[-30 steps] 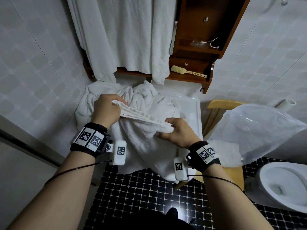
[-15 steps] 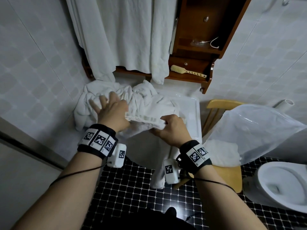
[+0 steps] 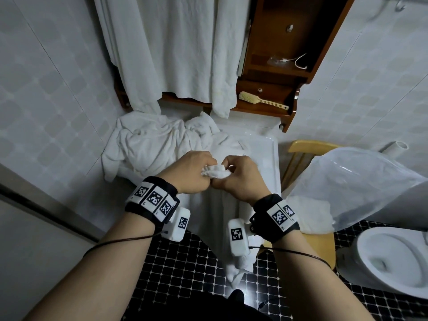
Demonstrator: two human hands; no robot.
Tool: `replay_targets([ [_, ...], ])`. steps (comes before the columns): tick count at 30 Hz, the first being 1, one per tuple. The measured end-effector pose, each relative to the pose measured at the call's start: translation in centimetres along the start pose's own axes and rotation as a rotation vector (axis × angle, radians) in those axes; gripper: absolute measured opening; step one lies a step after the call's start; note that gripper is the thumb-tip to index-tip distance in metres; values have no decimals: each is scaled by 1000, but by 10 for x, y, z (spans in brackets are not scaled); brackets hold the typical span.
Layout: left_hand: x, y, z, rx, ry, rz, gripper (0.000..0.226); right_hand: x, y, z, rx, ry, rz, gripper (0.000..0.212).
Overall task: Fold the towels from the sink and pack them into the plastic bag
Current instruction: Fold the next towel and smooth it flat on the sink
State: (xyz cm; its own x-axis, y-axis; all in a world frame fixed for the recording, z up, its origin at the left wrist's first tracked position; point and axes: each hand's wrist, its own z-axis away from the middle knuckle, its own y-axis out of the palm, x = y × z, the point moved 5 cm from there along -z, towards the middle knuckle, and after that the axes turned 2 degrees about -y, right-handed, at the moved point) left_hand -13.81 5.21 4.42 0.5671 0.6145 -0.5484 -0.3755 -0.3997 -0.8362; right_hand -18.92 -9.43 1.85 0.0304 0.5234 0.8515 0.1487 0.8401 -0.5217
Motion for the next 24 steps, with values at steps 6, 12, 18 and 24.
replay_targets([
  [6, -2, -11, -3, 0, -26, 9, 17, 10, -9, -1, 201, -71, 13, 42],
  [12, -5, -11, -2, -61, -67, -21, 18, 24, -10, 0, 90, -130, 217, 61],
  [18, -3, -22, 10, -107, -49, 182, 25, 37, -10, 9, 200, -198, 70, 68],
  [24, -12, -36, 15, -101, 6, 261, 29, 36, -13, 8, 325, -196, -104, 48],
])
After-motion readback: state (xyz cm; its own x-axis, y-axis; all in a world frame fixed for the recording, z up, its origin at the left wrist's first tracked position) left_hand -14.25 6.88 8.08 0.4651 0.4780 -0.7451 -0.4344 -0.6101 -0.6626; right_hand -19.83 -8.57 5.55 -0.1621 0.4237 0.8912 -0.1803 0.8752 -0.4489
